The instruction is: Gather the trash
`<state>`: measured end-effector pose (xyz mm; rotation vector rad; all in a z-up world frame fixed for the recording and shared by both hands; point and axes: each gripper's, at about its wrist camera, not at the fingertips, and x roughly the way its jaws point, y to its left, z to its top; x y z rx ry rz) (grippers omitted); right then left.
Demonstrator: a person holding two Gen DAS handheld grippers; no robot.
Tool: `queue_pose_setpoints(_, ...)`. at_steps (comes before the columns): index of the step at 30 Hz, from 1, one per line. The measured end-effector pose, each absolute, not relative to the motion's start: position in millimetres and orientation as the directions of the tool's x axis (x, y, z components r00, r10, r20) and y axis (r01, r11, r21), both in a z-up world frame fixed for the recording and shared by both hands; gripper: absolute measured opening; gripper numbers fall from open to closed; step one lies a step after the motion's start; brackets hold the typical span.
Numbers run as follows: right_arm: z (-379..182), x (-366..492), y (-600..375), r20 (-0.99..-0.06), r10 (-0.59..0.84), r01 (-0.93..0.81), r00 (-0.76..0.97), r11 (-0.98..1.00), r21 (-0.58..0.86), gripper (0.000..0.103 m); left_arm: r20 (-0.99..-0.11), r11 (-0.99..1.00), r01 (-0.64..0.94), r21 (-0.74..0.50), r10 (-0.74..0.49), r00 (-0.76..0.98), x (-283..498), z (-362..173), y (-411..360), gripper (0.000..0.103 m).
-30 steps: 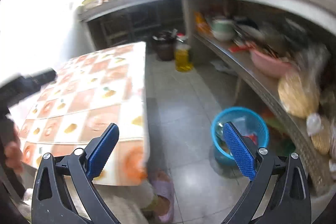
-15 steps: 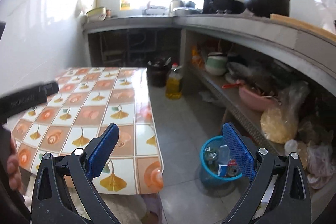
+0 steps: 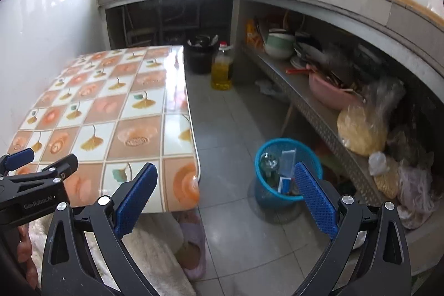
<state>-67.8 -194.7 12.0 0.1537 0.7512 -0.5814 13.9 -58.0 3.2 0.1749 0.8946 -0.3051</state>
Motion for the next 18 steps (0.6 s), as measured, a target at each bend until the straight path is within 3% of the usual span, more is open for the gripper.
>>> queue_pose_setpoints(18, -1.0, -68.8, -206.1, -0.72, -0.428, 0.558, 0.547, 0.827, -0.067, 0.095, -0.833, 0.938, 0.342, 0.062, -0.14, 0.535, 19.2, -14.2, -67.3, 0.097)
